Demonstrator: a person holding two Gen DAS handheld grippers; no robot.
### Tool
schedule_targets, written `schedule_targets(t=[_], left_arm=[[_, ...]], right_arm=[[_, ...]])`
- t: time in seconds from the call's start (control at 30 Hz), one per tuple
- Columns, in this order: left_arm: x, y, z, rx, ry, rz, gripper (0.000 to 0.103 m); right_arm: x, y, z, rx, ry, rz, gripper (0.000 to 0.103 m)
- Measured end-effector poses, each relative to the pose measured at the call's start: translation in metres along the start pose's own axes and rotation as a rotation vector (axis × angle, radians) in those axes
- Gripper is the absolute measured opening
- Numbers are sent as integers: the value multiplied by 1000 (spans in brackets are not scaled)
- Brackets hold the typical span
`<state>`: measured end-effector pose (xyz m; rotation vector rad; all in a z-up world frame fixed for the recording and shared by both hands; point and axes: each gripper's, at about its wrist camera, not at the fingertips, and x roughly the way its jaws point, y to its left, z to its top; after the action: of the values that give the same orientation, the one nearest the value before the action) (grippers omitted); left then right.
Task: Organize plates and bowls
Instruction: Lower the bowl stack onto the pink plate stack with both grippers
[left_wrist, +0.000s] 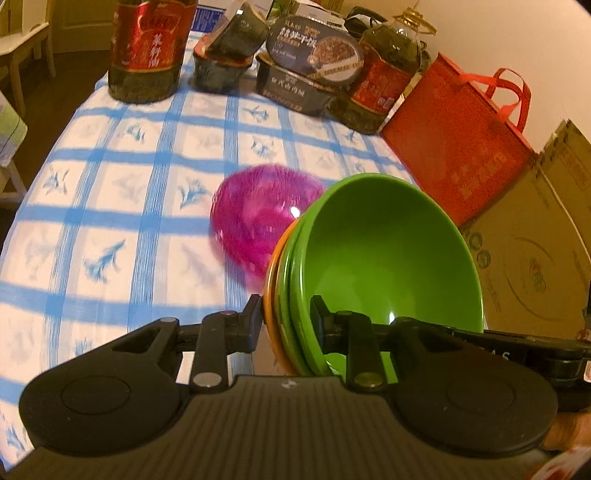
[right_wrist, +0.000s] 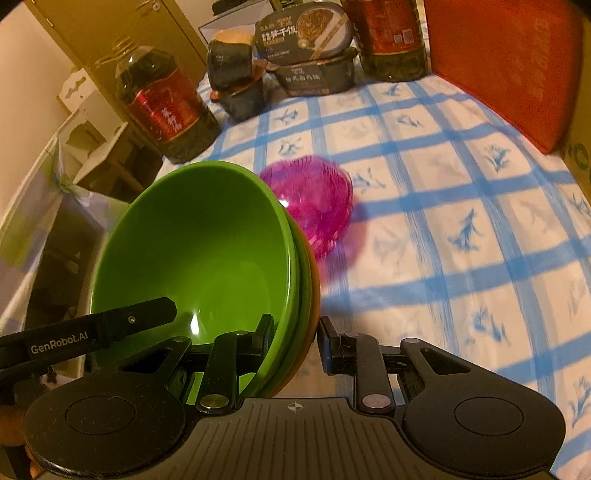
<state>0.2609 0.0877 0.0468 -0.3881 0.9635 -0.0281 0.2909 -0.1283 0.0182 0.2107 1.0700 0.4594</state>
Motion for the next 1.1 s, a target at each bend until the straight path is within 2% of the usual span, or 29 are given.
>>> schedule_targets(t=[0.37,0.57,0.8,1.1], left_arm=[[49,2,64,-12,0,18,24],[83,9,87,-23,19,36,24],[113,24,97,-51,50,46,24],[135,37,96,-66,78,50,24]], right_arm=[[44,-12,69,13,25,3,26],[77,-23,94,33,62,4,26],[110,-29,109,31,105,-3,26],[134,-36,110,41,137,-7,26]])
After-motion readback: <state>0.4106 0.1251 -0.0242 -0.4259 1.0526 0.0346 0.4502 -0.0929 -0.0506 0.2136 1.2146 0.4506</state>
